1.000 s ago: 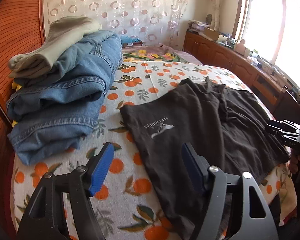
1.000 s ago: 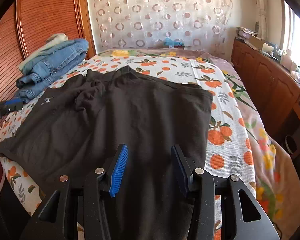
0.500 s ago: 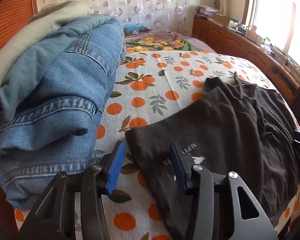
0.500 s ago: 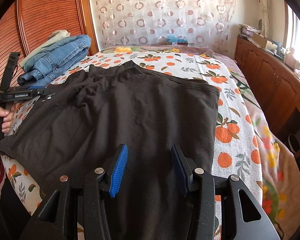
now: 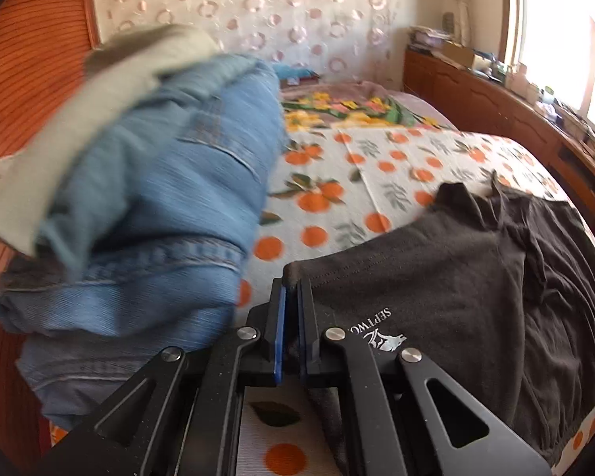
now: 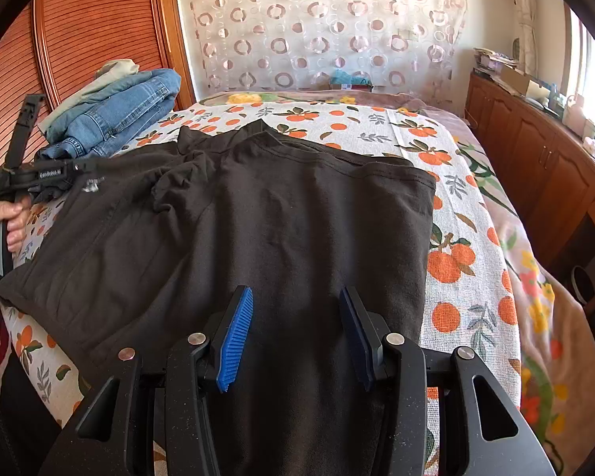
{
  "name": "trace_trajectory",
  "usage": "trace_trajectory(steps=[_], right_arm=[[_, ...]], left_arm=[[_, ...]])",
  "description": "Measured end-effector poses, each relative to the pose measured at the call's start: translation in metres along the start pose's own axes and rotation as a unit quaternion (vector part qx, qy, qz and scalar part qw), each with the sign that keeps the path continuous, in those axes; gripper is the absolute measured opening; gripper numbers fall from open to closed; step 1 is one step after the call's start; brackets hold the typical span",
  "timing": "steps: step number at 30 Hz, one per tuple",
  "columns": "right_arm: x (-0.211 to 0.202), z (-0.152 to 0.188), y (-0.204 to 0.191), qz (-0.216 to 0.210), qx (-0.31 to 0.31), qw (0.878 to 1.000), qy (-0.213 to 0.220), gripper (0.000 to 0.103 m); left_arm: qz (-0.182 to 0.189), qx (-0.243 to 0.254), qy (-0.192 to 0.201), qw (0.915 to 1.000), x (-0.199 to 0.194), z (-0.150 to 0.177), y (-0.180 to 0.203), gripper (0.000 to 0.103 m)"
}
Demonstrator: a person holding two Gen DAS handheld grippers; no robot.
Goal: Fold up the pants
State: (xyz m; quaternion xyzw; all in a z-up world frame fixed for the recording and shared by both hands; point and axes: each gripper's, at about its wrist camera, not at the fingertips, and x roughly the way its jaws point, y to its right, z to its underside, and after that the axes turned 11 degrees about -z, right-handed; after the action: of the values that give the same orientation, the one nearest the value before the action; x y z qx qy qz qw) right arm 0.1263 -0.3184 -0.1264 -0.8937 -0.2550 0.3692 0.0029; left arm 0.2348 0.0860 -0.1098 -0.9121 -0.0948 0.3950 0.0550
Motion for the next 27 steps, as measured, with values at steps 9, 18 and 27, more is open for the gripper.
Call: trace_trajectory(steps=[9,18,27], right_arm=[[0.0,0.0,0.001,0.0,-0.001,1.0,0.0,0.047],[0.0,0.001,0.001,0.0,-0.002,1.0,-0.001,0.047],[0.0,0.001,0.0,-0.001,-0.002,1.0,-0.001,0.047]], left_arm=[[0.016,-0.003,0.005,0.9999,-0.019,0.005,-0.003,0.008],[0.074,0.023,0.011,0.9969,-0.046,0.024,0.031,0.047],[0.123,0.036,0.027,0.9914,-0.073,0.038,0.059,0.076]])
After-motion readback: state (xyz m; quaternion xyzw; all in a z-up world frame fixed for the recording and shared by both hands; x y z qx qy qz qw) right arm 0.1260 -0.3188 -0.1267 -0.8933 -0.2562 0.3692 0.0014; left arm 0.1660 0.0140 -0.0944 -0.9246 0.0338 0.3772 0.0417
